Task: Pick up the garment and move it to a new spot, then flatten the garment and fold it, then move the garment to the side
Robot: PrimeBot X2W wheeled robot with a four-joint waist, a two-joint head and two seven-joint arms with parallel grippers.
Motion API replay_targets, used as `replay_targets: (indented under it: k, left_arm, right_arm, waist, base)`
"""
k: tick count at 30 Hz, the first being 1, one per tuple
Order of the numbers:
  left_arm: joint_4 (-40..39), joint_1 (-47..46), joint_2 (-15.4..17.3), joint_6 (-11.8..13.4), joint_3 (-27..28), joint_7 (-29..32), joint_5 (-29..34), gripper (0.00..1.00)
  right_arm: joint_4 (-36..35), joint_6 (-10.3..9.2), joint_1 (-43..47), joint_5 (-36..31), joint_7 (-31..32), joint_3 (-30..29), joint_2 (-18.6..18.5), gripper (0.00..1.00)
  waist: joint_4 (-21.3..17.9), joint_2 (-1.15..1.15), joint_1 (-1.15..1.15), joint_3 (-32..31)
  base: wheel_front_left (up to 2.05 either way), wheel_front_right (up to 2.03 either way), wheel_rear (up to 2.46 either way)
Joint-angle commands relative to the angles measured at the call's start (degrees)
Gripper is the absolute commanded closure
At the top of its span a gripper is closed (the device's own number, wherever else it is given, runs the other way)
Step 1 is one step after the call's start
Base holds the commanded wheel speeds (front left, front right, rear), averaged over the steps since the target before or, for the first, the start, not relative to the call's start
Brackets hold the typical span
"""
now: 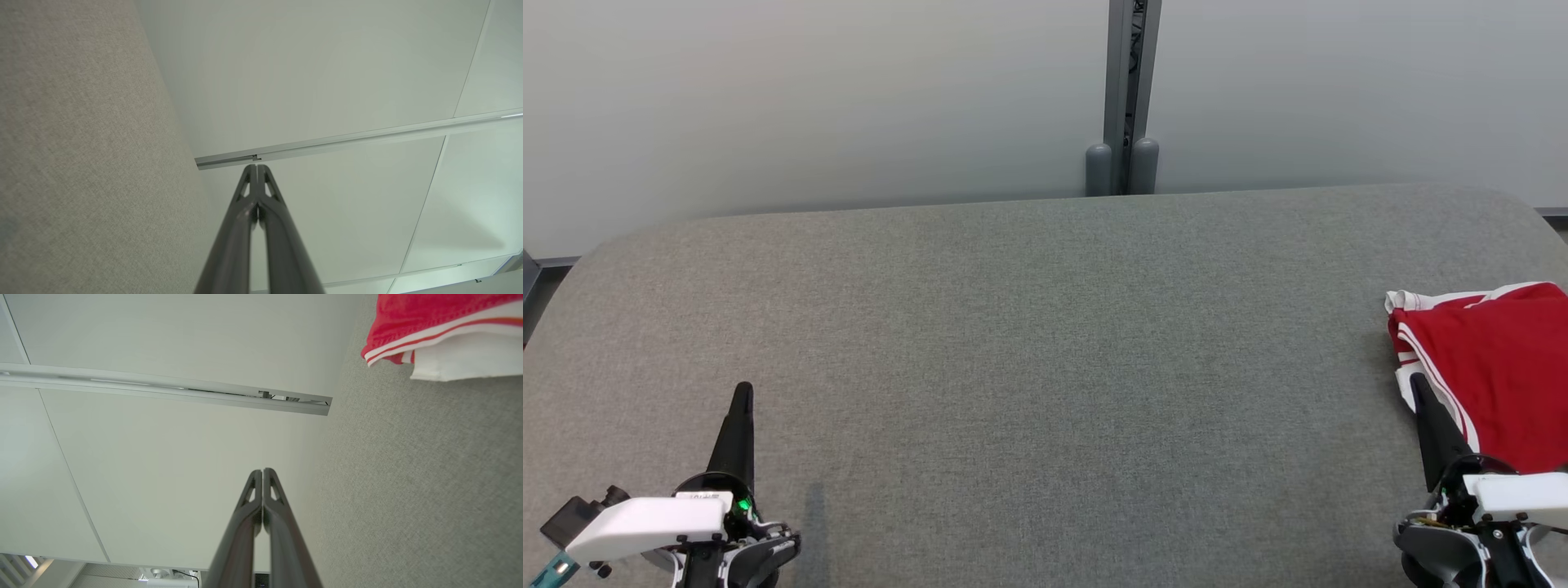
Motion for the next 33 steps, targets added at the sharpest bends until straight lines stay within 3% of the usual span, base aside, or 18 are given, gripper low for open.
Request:
replay_targets:
  k: [1, 13, 33]
  left_arm:
    - [-0.6, -1.2, 0.3, -0.5, 0.4, 0.3, -1.3, 1.0]
    - [-1.4, -1.5, 0.4, -1.0, 0.8, 1.4, -5.4, 1.0]
    - [-1.3, -1.3, 0.4, -0.9, 0.8, 1.5, -5.4, 1.0]
  right_arm:
    - [-0.7, 0.01, 0.0, 1.3, 0.4, -0.4, -0.5, 1.0]
    - [-1.4, 0.01, 0.1, 5.8, 1.4, -0.9, -0.6, 1.0]
    - [-1.4, 0.01, 0.1, 5.6, 1.5, -0.9, -0.6, 1.0]
  waist:
    - [0.0, 0.0, 0.0, 0.0]
    - [0.3, 0.0, 0.0, 0.1]
    - [0.3, 0.0, 0.0, 0.1]
  base:
    - [0.0, 0.0, 0.0]
    - [0.0, 0.0, 0.0]
    - [0.0, 0.0, 0.0]
